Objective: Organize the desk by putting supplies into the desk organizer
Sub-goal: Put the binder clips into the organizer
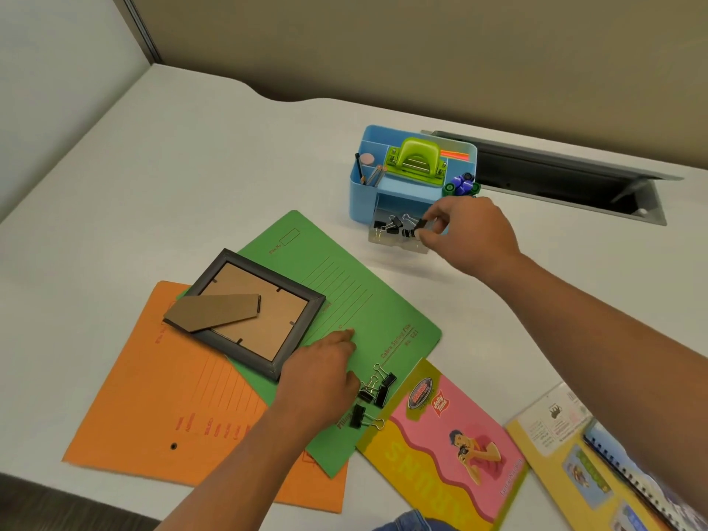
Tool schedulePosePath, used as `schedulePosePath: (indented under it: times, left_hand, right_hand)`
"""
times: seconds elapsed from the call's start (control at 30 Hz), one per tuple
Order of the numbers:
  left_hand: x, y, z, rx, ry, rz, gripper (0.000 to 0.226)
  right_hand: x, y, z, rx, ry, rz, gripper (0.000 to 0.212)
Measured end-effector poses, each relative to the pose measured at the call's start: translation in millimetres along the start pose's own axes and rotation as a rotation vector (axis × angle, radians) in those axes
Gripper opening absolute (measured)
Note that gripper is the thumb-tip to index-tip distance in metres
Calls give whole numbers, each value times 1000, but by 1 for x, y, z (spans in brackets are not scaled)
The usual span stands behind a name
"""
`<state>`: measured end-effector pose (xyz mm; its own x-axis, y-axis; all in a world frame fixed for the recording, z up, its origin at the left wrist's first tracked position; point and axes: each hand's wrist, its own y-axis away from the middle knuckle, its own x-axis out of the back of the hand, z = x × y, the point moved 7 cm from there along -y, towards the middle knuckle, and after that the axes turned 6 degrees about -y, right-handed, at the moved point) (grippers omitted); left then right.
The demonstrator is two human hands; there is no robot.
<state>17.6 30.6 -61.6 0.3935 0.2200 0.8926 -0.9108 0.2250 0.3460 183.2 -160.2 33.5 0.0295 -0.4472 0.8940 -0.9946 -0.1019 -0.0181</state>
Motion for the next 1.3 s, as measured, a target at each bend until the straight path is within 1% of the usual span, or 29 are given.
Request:
schedulePosePath:
  times: [0.1, 0.27, 0.33, 0.43, 0.6, 0.73, 0.8, 0.87, 0.97, 1.17, 1.3]
  left_hand:
    - [0, 0, 0, -2, 1, -3, 53]
    - [-2, 0, -1, 1, 1, -2, 53]
    - [-3, 1, -1, 4, 0, 0, 52]
    - [-2, 1, 0, 8, 0, 9, 52]
    - [-2, 0, 1, 10, -12, 9, 49]
    - [-1, 1, 2, 30, -11, 21, 44]
    - [-1, 1, 3, 28, -11, 29, 44]
    - [-2, 2, 4, 25, -12, 32, 44]
    - [-4, 4, 5, 24, -18, 40, 45]
    - [-1, 6, 6, 18, 12, 62, 44]
    - [6, 8, 9, 5, 41, 112, 44]
  right_hand:
    - [-5, -7, 3, -47, 27, 38, 36]
    - [-8, 9, 3, -60, -23, 60, 20]
    - [-11, 23, 1, -46, -70, 46, 17]
    - [-26, 49, -2, -45, -138, -55, 13]
    - [-66, 101, -9, -77, -150, -277, 9]
    - [-89, 125, -14, -84, -67, -392, 5]
    - [-93, 132, -14, -82, -15, -453, 9]
    - [-94, 140, -15, -70, 36, -488, 17]
    - [-96, 148, -16, -53, 70, -469, 25]
    - [-104, 152, -13, -81, 54, -440, 23]
    - [-103, 151, -12, -102, 50, -406, 21]
